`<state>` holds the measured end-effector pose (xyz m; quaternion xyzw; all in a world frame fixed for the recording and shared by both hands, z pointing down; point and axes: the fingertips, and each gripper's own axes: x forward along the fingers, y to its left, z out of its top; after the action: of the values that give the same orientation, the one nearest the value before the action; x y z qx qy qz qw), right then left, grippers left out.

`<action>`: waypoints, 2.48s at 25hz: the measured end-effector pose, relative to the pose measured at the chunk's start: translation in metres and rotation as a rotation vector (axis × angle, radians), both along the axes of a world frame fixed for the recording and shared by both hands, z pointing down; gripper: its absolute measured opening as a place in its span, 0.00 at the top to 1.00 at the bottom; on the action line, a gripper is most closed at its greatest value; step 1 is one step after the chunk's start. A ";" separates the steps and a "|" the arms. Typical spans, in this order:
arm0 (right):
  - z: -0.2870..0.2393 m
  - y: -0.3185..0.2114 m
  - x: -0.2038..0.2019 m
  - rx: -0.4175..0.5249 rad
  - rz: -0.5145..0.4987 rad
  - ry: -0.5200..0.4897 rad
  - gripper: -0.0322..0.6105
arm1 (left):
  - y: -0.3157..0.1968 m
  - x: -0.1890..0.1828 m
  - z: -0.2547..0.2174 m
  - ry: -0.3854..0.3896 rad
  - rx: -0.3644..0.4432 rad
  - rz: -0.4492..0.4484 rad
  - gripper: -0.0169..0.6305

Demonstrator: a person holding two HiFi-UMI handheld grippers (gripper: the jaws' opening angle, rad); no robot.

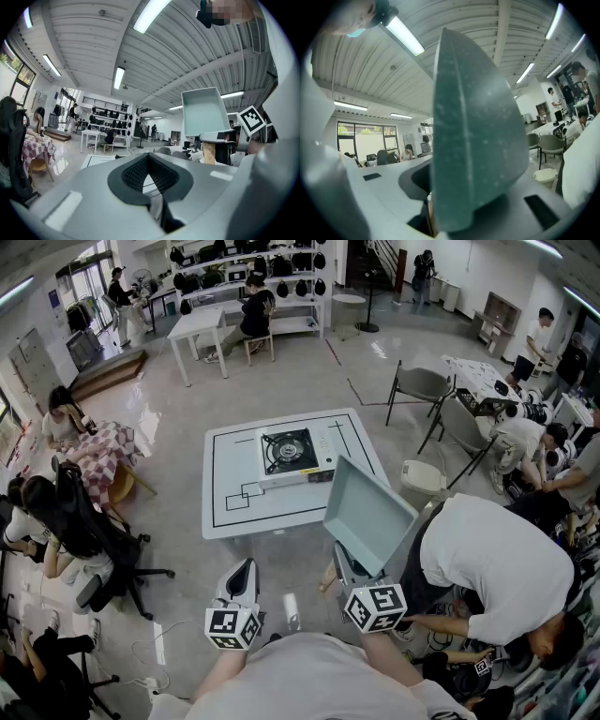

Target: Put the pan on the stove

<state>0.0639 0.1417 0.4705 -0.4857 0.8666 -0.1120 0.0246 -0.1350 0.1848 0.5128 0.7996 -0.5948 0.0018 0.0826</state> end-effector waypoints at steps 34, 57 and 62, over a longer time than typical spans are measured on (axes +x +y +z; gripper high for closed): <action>-0.003 -0.006 0.023 0.014 -0.061 0.017 0.76 | 0.004 0.022 0.000 -0.014 0.005 -0.086 0.96; 0.018 -0.114 0.006 -0.005 -0.114 0.046 0.76 | -0.105 0.005 0.016 -0.015 0.008 -0.121 0.96; 0.023 -0.180 -0.030 -0.006 -0.108 0.050 0.76 | -0.181 -0.032 0.021 -0.023 0.013 -0.098 0.96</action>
<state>0.0339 -0.0384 0.4939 -0.4408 0.8916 -0.1035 -0.0043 -0.1674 0.0038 0.5336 0.7700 -0.6341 0.0034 0.0706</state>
